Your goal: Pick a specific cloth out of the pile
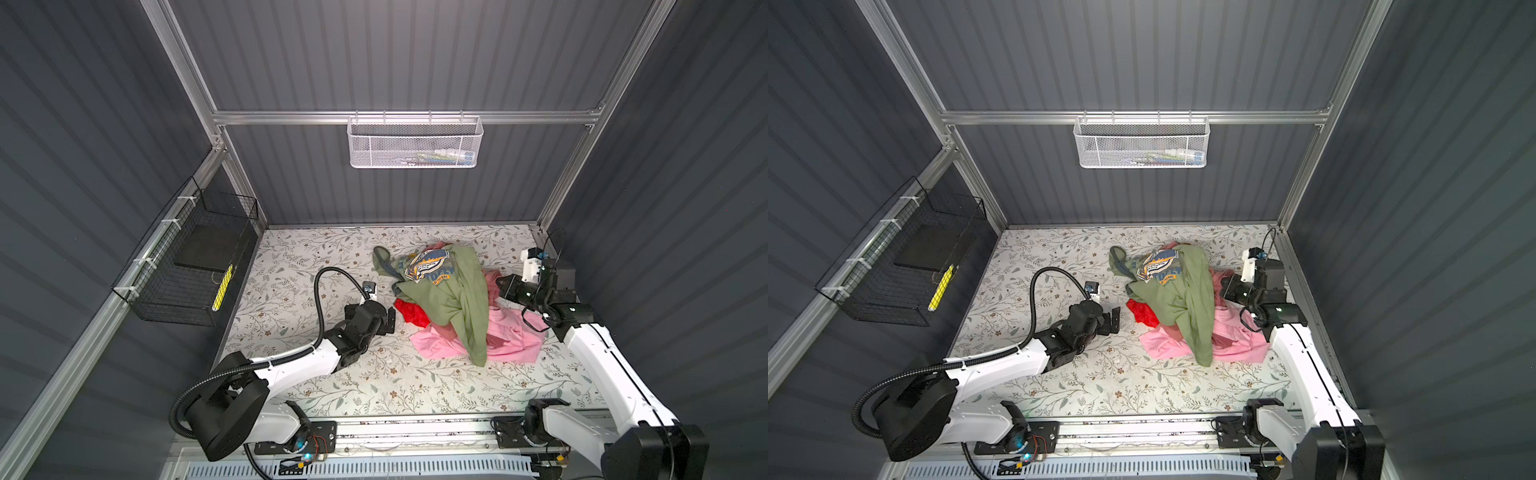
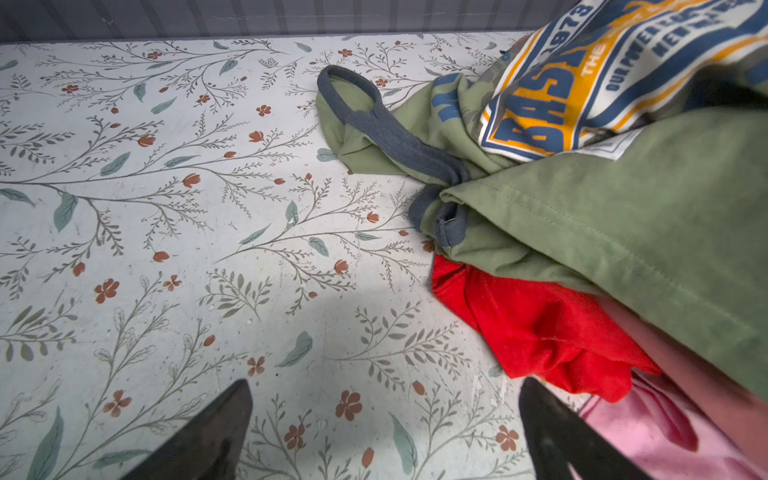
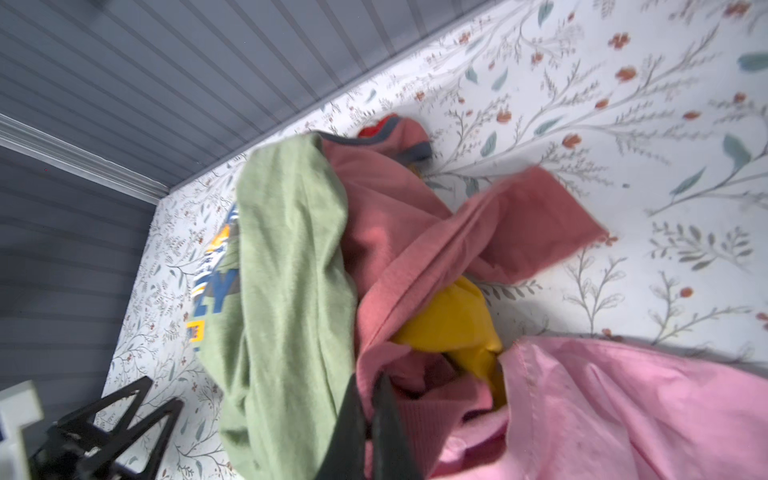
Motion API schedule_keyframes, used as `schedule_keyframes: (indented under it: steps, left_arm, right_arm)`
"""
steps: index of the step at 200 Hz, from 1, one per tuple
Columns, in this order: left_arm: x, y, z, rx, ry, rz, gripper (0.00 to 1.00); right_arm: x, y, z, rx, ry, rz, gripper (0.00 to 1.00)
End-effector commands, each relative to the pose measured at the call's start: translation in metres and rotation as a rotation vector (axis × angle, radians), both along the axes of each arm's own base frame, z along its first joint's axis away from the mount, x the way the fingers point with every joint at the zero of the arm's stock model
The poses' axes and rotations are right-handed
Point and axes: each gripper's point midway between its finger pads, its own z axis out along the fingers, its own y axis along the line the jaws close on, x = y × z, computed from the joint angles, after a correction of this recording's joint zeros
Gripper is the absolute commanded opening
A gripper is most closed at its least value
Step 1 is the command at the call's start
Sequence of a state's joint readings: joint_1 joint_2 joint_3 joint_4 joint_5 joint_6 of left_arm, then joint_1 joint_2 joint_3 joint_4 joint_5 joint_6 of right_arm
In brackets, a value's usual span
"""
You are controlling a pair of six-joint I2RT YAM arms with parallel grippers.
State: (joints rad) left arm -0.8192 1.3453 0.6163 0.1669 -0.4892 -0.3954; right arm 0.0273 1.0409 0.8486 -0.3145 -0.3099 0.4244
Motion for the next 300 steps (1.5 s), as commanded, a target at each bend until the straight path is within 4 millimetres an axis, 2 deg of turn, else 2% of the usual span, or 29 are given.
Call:
schedule_keyframes:
  steps: [1,21,85,95,131,171,193,268,300]
  left_arm:
    - [0.003,-0.007,0.004,0.001,-0.002,-0.013,1.00]
    - [0.004,-0.009,0.003,-0.003,0.000,-0.017,1.00]
    - [0.004,-0.022,-0.001,0.012,0.012,-0.040,1.00]
    - [0.005,-0.024,-0.001,0.015,0.012,-0.044,1.00]
    - [0.006,-0.032,-0.003,0.024,0.016,-0.059,1.00]
    - [0.006,-0.042,-0.007,0.038,0.021,-0.080,1.00]
    - [0.007,-0.050,-0.004,0.034,0.014,-0.096,1.00]
    - [0.018,-0.085,0.006,0.050,-0.017,-0.172,1.00]
    - [0.022,-0.097,0.009,0.047,-0.026,-0.195,1.00]
  right_arm:
    - [0.003,0.000,0.058,-0.010,-0.150,0.006,0.00]
    - [0.003,0.003,0.084,-0.013,-0.187,0.027,0.00]
    - [-0.002,0.017,0.149,0.010,-0.305,0.096,0.00]
    - [-0.005,0.020,0.151,0.007,-0.293,0.110,0.00]
    - [-0.013,0.028,0.183,-0.018,-0.362,0.139,0.00]
    - [-0.021,0.027,0.219,-0.034,-0.435,0.139,0.00]
    - [-0.025,0.027,0.234,-0.037,-0.467,0.143,0.00]
    - [-0.027,0.023,0.267,-0.080,-0.544,0.137,0.00]
    - [-0.028,0.024,0.289,-0.084,-0.591,0.138,0.00]
